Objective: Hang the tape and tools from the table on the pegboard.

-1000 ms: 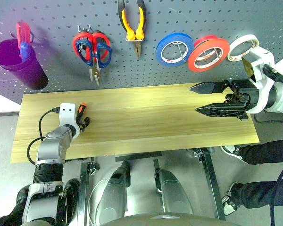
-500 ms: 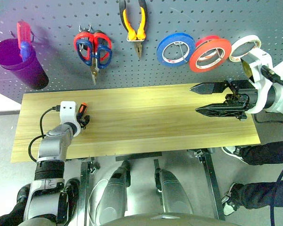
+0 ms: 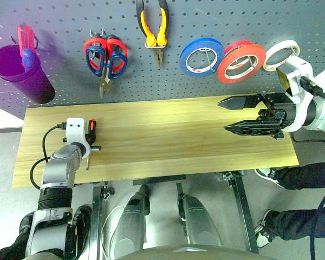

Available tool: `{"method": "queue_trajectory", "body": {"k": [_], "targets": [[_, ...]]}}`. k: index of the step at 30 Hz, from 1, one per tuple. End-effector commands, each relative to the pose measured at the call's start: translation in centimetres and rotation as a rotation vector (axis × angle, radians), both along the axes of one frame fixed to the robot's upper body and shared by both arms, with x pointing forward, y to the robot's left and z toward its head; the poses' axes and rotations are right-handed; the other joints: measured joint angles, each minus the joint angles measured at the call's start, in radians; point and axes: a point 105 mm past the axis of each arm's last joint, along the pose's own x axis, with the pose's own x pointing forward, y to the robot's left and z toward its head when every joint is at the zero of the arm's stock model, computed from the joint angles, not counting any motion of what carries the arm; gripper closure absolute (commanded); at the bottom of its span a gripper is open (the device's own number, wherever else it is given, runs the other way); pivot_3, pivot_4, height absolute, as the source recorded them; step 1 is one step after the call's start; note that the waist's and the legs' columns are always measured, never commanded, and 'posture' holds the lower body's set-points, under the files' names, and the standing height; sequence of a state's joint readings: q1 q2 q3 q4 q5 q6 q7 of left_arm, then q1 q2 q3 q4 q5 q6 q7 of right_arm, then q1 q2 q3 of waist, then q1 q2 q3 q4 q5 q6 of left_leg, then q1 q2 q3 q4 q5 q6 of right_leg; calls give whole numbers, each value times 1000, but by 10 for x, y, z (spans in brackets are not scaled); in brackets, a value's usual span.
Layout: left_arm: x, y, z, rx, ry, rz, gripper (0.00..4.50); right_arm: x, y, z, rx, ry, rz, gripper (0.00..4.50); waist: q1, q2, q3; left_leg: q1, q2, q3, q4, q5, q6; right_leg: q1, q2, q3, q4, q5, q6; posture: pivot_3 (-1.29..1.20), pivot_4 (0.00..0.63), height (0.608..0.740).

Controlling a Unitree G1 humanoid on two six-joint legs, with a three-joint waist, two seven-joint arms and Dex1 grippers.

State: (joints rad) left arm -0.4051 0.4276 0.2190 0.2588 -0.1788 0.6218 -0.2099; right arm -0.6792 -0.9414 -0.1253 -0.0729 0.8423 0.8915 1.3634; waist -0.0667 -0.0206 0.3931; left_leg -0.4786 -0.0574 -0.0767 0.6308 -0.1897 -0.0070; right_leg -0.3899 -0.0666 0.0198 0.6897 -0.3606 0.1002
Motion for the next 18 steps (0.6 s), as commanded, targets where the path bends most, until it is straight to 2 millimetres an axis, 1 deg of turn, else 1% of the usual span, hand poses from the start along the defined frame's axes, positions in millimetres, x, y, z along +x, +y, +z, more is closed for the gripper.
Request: {"method": "queue_trajectory", "body": {"k": [1, 3, 6, 10, 14, 18], "targets": [[-8, -1, -13, 6, 44, 8, 3920, -8, 2, 9, 13, -33, 34, 0, 0, 0, 0, 0, 0, 0, 0, 0, 0, 0, 0, 0, 0, 0, 0, -89, 414, 740], [-7, -1, -10, 4, 38, 8, 3920, -8, 3, 9, 14, -34, 39, 0, 0, 0, 0, 0, 0, 0, 0, 0, 0, 0, 0, 0, 0, 0, 0, -85, 406, 740], [-6, -9, 1, -26, 5, -5, 3920, -6, 4, 10, 22, -49, 38, 0, 1, 0, 0, 0, 0, 0, 0, 0, 0, 0, 0, -1, 0, 0, 0, -78, 379, 740], [-7, -12, 13, -40, -20, -2, 3920, -3, 4, 10, 27, -65, 37, 0, 5, 0, 0, 0, 0, 0, 0, 1, -1, 0, 0, -2, 0, 0, 0, -68, 360, 740], [-12, -18, 19, -47, -24, -13, 3920, 1, 4, 11, 37, -80, 34, 0, 10, 0, 0, 0, 0, 0, 0, 3, -5, 0, 0, -2, 0, 0, 1, -54, 342, 740], [-18, -16, 24, -42, -31, 6, 3920, 3, 3, 13, 41, -92, 33, 0, 17, 0, -1, 0, 0, 0, 0, 4, -7, -1, 0, -3, 1, 1, 1, -47, 328, 740]]}}
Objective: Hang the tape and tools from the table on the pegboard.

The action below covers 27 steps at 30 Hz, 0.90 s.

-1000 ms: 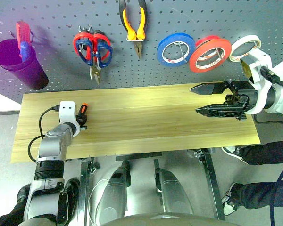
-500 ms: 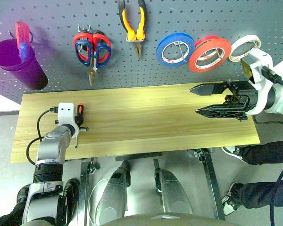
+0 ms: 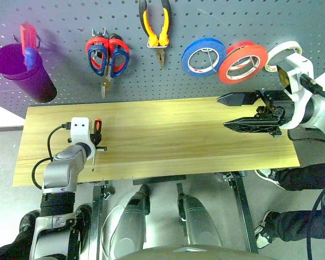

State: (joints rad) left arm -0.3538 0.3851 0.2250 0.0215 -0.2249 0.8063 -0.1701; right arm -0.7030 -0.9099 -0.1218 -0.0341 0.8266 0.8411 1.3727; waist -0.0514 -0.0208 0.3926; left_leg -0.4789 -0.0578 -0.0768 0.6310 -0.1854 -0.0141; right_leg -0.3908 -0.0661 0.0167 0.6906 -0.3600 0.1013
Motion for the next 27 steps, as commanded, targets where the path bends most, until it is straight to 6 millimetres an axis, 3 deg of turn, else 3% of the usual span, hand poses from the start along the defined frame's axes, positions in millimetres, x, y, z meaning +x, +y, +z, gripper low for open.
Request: {"method": "queue_trajectory", "body": {"k": [1, 11, 18, 24, 27], "targets": [[-8, 6, 12, 8, -36, 27, 3920, -1, 1, 9, 7, -55, 22, 0, 4, 0, 0, 0, 0, 0, 0, 0, 0, 0, 0, 0, 0, 0, 0, -43, 319, 740], [-12, -12, 41, 106, -159, -73, 3920, 9, 1, 13, 3, -88, 23, 0, 21, -1, -3, 0, 0, 0, 1, 1, -2, 0, 0, -1, 1, 0, 0, -22, 287, 740], [-16, -21, 60, 58, -241, -78, 3920, 11, -1, 16, 1, -102, 25, 0, 37, -2, -3, 0, 0, 0, 1, 2, -4, -1, 0, -2, 3, 0, 0, -12, 272, 740], [-27, -36, 80, 66, -322, -146, 3920, 10, -1, 21, 20, -106, 49, 0, 41, -4, -8, 0, 0, 0, 4, 2, -4, -1, 0, -2, 6, 0, 0, 4, 258, 740], [-34, -34, 85, 69, -350, -144, 3920, 10, -2, 23, 37, -104, 58, 0, 40, -4, -15, 0, 0, 0, 4, 2, -4, -1, 1, -2, 7, 0, 0, 12, 249, 740]]}}
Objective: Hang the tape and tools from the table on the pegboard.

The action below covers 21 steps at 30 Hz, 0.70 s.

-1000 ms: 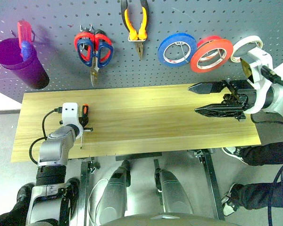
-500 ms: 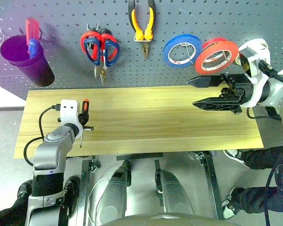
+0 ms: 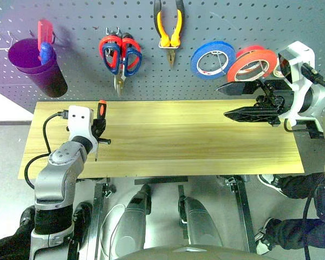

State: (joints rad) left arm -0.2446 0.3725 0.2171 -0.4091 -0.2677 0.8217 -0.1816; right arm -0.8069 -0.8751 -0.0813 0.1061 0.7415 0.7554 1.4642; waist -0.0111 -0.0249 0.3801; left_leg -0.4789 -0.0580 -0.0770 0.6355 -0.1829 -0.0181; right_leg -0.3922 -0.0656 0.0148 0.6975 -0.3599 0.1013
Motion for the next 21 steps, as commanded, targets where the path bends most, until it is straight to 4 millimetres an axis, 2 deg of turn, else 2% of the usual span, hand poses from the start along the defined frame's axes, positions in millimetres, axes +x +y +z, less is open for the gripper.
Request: {"method": "queue_trajectory", "body": {"k": [1, 8, 13, 21], "targets": [[-11, 1, 19, 28, -89, -18, 3920, -5, -1, 15, 29, -50, 31, 0, 0, 0, -4, 0, 0, 0, 0, 0, 0, 0, 0, 0, 1, 0, 0, 12, 249, 740], [-25, 8, 44, 115, -230, -2, 3920, -1, -10, 20, 85, -38, 15, 0, 1, 0, -26, 0, 0, -1, 0, 1, -2, 0, 1, 0, 2, 0, 0, 17, 232, 740], [-27, 15, 54, 151, -290, 27, 3920, -2, -17, 24, 122, -35, -1, 0, 2, 0, -39, 1, 0, -1, 1, 1, -2, 0, 1, 0, 2, 0, 0, 13, 220, 740], [-34, 3, 69, 217, -391, -42, 3920, -1, -28, 22, 180, -16, -48, 0, 1, 1, -60, 1, 0, 0, 2, 1, -2, 0, 1, 0, 2, 0, 0, -5, 203, 740]]}}
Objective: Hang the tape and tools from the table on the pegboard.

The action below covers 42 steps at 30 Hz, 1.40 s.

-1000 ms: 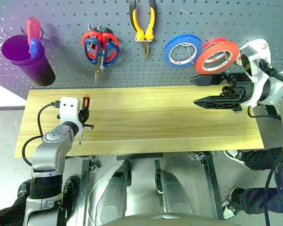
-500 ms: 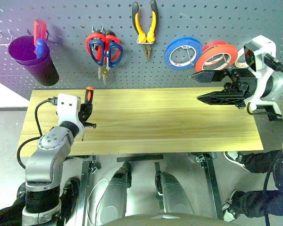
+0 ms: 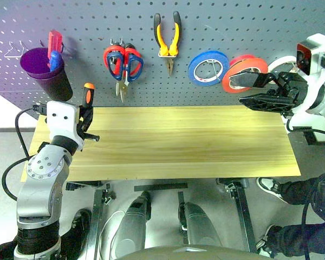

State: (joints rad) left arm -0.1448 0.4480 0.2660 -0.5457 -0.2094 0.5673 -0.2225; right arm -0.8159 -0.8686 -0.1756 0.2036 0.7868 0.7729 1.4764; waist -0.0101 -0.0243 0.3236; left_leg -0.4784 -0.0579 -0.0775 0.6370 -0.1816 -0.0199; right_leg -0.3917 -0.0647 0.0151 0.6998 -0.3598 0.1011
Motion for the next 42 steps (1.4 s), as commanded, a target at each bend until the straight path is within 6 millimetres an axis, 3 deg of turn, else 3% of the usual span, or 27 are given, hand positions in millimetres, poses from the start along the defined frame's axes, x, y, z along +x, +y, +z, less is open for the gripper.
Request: {"method": "queue_trajectory", "body": {"k": [1, 7, 15, 29, 35, 42], "targets": [[-10, -7, 21, 56, -113, -27, 3920, -4, -8, 6, 32, -34, -25, 0, 0, 0, -6, 0, 0, 0, 0, 0, 0, 0, 0, 0, 0, 0, 0, -5, 203, 740], [-13, -3, 37, 96, -203, -2, 3920, -4, -19, 9, 99, -20, -64, 0, 0, 2, -24, 1, 0, 0, 1, 0, 0, 1, 0, 0, 1, 0, 0, -7, 186, 740], [-7, -2, 60, 115, -288, 3, 3920, -5, -18, 3, 137, -12, -78, 0, 0, 2, -47, 2, 0, 0, 4, 0, 1, 3, 1, 0, 2, 0, 0, -9, 165, 740], [8, 2, 111, 133, -442, 9, 3920, -3, -20, 10, 197, -42, -95, 0, 0, 4, -86, 2, 0, 1, 9, -1, 2, 4, 2, 1, 5, 0, 0, -15, 125, 740], [12, 6, 135, 147, -507, 23, 3920, -8, -22, 12, 275, -21, -95, 0, -1, 4, -96, 2, 0, 1, 9, -1, 2, 4, 2, 1, 6, 0, 0, -26, 127, 740], [14, 13, 139, 156, -509, 39, 3920, -28, -10, 21, 321, -26, -9, 0, -4, 4, -102, 2, 0, 1, 10, -1, 3, 3, 2, 2, 8, 0, 0, -38, 138, 740]]}}
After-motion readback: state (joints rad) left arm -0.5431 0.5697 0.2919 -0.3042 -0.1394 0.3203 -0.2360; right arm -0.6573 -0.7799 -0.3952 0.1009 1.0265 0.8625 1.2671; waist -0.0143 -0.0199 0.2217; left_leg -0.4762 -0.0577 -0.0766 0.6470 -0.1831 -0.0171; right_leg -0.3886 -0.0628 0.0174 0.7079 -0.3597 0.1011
